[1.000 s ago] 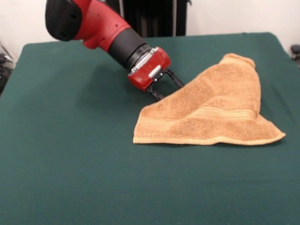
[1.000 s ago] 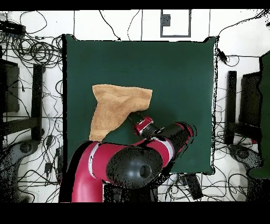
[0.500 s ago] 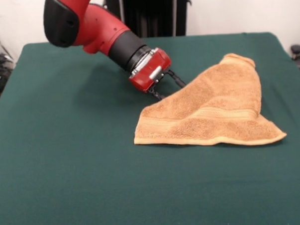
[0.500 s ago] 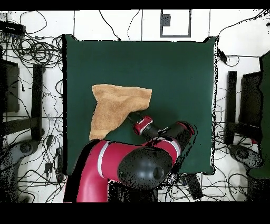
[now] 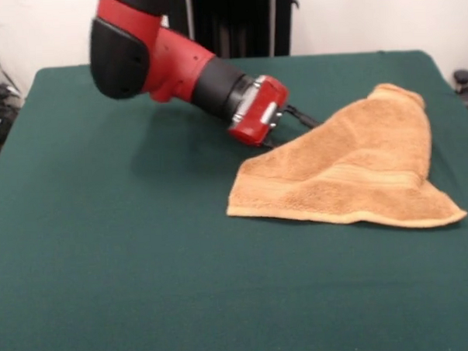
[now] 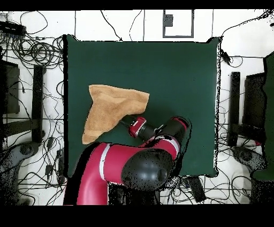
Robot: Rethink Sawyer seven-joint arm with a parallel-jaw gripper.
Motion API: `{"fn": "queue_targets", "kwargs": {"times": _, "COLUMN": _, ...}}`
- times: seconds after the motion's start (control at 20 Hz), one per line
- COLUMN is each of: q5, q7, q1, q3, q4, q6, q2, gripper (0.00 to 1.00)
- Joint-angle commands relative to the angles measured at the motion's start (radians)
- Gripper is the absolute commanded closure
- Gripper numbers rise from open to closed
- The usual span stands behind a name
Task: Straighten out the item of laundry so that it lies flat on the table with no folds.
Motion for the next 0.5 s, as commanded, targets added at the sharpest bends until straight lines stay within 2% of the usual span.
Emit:
{"fn": "queue_targets", "kwargs": {"times": 0.05, "q5": -0.041, "q7": 0.107, "q1": 0.026, "q3": 0.269, "q4": -0.078, "q6": -0.092, "q2": 0.09, "gripper": 0.0}}
{"fn": "queue_targets", "kwargs": {"times": 0.1, "q5": -0.01, "q7": 0.017, "q1": 0.02, "q3": 0.271, "q4": -0.061, "q6": -0.09, "q2": 0.088, "gripper": 0.0}}
{"fn": "queue_targets", "kwargs": {"times": 0.15, "q5": 0.011, "q7": -0.024, "q1": 0.013, "q3": 0.274, "q4": -0.046, "q6": -0.083, "q2": 0.085, "gripper": 0.0}}
{"fn": "queue_targets", "kwargs": {"times": 0.3, "q5": 0.166, "q7": -0.229, "q1": -0.025, "q3": 0.279, "q4": 0.059, "q6": -0.075, "q2": 0.064, "gripper": 0.0}}
{"fn": "queue_targets", "kwargs": {"times": 0.5, "q5": 0.275, "q7": -0.312, "q1": -0.05, "q3": 0.276, "q4": 0.108, "q6": -0.103, "q2": 0.069, "gripper": 0.0}}
